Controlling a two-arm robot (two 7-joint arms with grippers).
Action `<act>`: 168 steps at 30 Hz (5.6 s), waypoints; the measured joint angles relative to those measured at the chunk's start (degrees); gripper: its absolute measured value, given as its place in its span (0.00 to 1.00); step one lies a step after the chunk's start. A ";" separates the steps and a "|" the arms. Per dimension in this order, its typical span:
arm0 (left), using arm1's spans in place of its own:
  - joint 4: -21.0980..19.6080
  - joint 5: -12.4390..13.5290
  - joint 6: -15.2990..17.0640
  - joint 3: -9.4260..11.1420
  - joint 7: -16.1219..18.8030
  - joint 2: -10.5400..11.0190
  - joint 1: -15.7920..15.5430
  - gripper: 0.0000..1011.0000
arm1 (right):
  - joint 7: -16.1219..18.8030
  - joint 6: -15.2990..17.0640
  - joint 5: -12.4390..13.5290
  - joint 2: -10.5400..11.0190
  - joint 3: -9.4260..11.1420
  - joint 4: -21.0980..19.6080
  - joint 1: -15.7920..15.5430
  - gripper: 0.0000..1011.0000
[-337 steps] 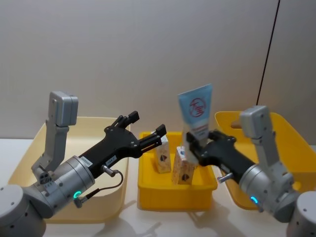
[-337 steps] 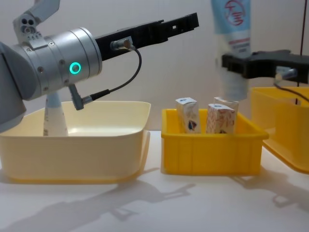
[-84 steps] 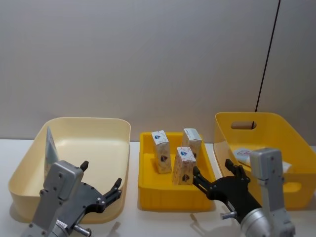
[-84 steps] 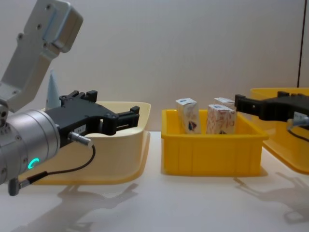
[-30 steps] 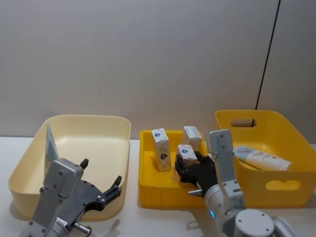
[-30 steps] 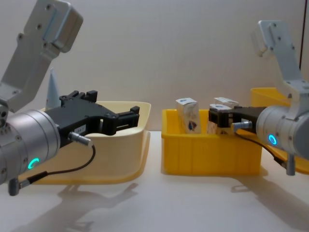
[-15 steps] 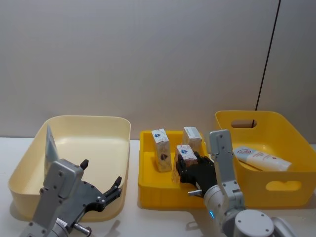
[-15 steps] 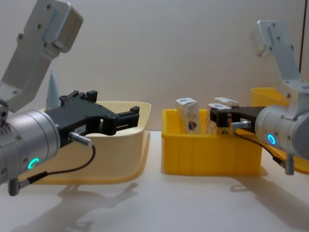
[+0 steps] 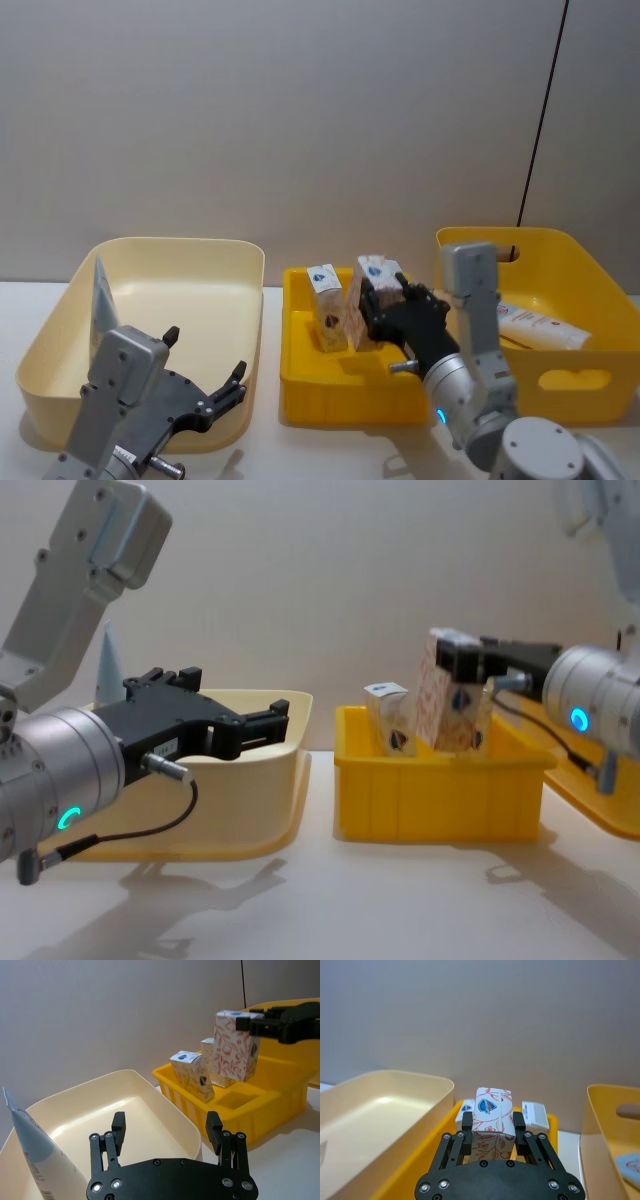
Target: Bimanual collaborative sorting of washing and personal care products
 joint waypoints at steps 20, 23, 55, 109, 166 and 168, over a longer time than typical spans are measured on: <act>0.00 0.00 0.00 0.01 0.00 0.00 0.00 0.99 | 3.59 -7.74 4.78 2.37 7.84 -10.13 -1.72 0.45; 0.00 0.00 0.00 0.00 0.00 0.00 0.00 0.99 | 3.54 -8.55 5.49 3.11 10.30 -12.02 -2.42 0.45; 0.00 0.00 0.00 0.00 0.00 0.00 0.00 0.99 | 0.53 1.52 3.40 7.48 17.61 -15.95 -7.80 0.45; 0.00 0.00 0.00 0.00 0.00 0.00 0.00 0.99 | -2.93 8.00 -3.81 5.75 13.56 -8.56 -5.71 0.99; 0.00 0.00 0.00 0.00 0.00 0.00 0.00 0.99 | 0.82 -3.01 7.27 14.56 3.84 -24.91 -24.25 0.99; 0.00 0.00 0.00 0.00 0.00 0.00 0.00 0.99 | 0.83 -3.03 7.39 14.68 3.70 -25.07 -24.47 0.99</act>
